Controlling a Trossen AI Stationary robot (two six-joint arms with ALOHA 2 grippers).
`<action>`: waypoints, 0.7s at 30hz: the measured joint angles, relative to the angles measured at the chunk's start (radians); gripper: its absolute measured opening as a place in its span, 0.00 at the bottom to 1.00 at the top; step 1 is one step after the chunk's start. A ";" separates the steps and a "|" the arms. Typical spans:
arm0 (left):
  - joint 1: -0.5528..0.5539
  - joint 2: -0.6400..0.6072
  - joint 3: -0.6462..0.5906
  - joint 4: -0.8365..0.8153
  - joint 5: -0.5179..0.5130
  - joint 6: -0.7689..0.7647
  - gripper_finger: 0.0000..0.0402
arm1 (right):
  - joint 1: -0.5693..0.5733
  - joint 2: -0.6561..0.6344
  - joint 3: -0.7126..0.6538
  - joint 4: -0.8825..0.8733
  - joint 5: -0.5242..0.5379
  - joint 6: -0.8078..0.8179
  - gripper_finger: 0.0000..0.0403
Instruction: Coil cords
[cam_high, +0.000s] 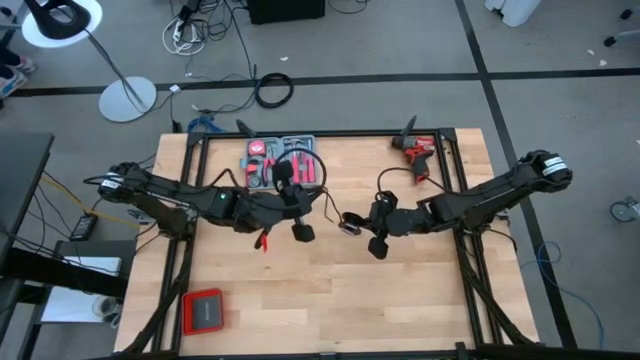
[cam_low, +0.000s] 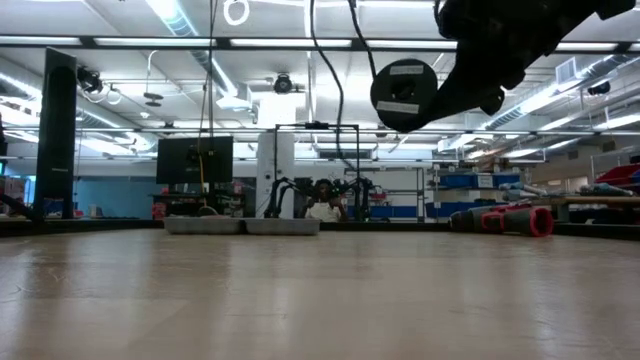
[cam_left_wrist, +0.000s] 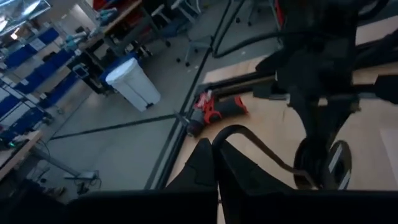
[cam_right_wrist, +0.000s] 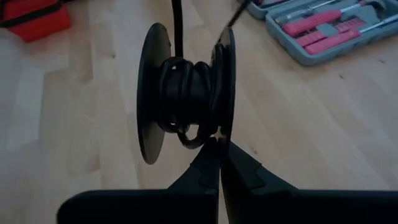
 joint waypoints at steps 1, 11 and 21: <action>0.000 0.000 0.000 0.012 0.000 0.010 0.00 | -0.005 0.000 0.000 0.004 -0.001 -0.003 0.00; 0.026 0.042 0.001 0.076 0.014 0.051 0.00 | -0.048 0.036 -0.002 0.093 -0.046 -0.030 0.00; 0.020 0.061 0.001 0.112 0.023 0.049 0.00 | -0.152 0.104 0.000 0.111 -0.049 -0.018 0.00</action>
